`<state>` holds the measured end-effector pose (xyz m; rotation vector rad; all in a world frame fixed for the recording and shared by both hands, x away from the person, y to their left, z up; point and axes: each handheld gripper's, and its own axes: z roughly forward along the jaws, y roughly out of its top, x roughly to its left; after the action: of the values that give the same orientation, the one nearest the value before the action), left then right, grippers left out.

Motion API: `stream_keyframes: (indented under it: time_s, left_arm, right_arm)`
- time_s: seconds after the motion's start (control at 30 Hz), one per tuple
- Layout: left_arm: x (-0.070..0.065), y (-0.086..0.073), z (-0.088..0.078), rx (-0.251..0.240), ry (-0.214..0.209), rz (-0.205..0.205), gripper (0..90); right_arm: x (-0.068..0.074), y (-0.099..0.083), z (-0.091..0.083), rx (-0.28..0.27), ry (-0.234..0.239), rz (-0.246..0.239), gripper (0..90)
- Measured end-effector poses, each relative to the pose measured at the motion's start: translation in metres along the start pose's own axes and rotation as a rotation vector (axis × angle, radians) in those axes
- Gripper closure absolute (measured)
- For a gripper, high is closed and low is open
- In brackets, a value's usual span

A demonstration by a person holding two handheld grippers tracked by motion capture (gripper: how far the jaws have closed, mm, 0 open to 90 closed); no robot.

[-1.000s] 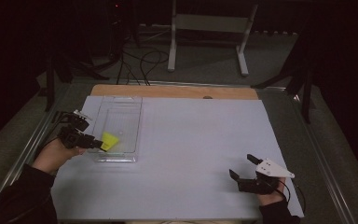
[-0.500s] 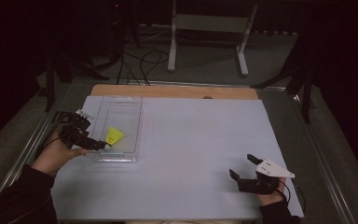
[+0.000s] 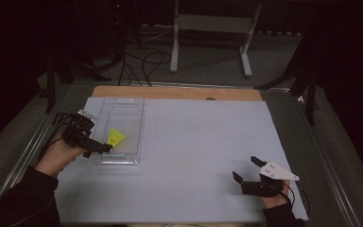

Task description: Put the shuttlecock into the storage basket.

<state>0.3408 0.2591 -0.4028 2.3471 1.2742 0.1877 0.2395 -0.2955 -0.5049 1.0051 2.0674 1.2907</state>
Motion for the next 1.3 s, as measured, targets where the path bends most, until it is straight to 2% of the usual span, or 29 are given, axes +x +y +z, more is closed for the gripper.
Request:
stream_keyframes:
  time_s: [0.2,0.27,0.3,0.47,0.5,0.57,0.63,0.7,0.77,0.87,0.93,1.17,1.23,1.3]
  left_arm:
    - [-0.012,0.01,0.001,-0.012,-0.005,0.033,0.0]
    - [-0.014,0.013,0.004,-0.008,-0.021,0.047,0.0]
    - [-0.016,0.015,0.006,-0.009,-0.006,0.053,0.0]
    - [-0.025,0.024,0.008,-0.033,-0.042,0.072,0.0]
    - [-0.028,0.027,0.009,-0.037,-0.051,0.081,0.0]
    - [-0.034,0.032,0.01,-0.037,-0.044,0.108,0.0]
    - [-0.038,0.037,0.012,-0.043,-0.069,0.116,0.0]
    - [-0.045,0.041,0.013,-0.056,-0.06,0.142,0.0]
    - [-0.05,0.045,0.015,-0.056,-0.08,0.156,0.0]
    - [-0.059,0.052,0.018,-0.061,-0.103,0.201,0.0]
    - [-0.066,0.056,0.02,-0.069,-0.097,0.234,0.0]
    - [-0.088,0.073,0.028,-0.079,-0.14,0.291,0.0]
    - [-0.095,0.078,0.03,-0.084,-0.168,0.309,0.0]
    - [-0.104,0.081,0.033,-0.081,-0.163,0.349,0.0]
  right_arm:
    - [0.0,0.0,0.001,0.002,-0.001,0.0,9.2]
    - [0.0,0.0,0.0,0.003,-0.001,0.001,9.2]
    - [0.0,0.0,0.0,0.002,-0.002,0.0,9.2]
    - [0.0,-0.001,0.0,0.004,-0.003,0.001,9.2]
    - [0.0,0.0,0.0,0.003,-0.002,0.002,9.2]
    - [0.0,0.0,0.0,0.0,-0.006,0.0,9.2]
    - [0.0,0.0,0.0,0.001,-0.006,-0.003,9.2]
    - [0.0,0.0,-0.001,-0.001,-0.005,-0.002,9.2]
    - [0.0,0.0,-0.001,0.0,-0.006,-0.001,9.2]
    - [0.0,0.0,-0.001,0.0,-0.008,0.0,9.2]
    - [0.0,0.0,-0.001,0.0,-0.007,0.004,9.2]
    - [0.0,0.0,-0.001,-0.001,-0.011,0.003,9.2]
    - [0.0,-0.001,-0.001,0.001,-0.012,0.002,9.2]
    - [0.0,-0.001,-0.001,-0.001,-0.011,0.001,9.2]
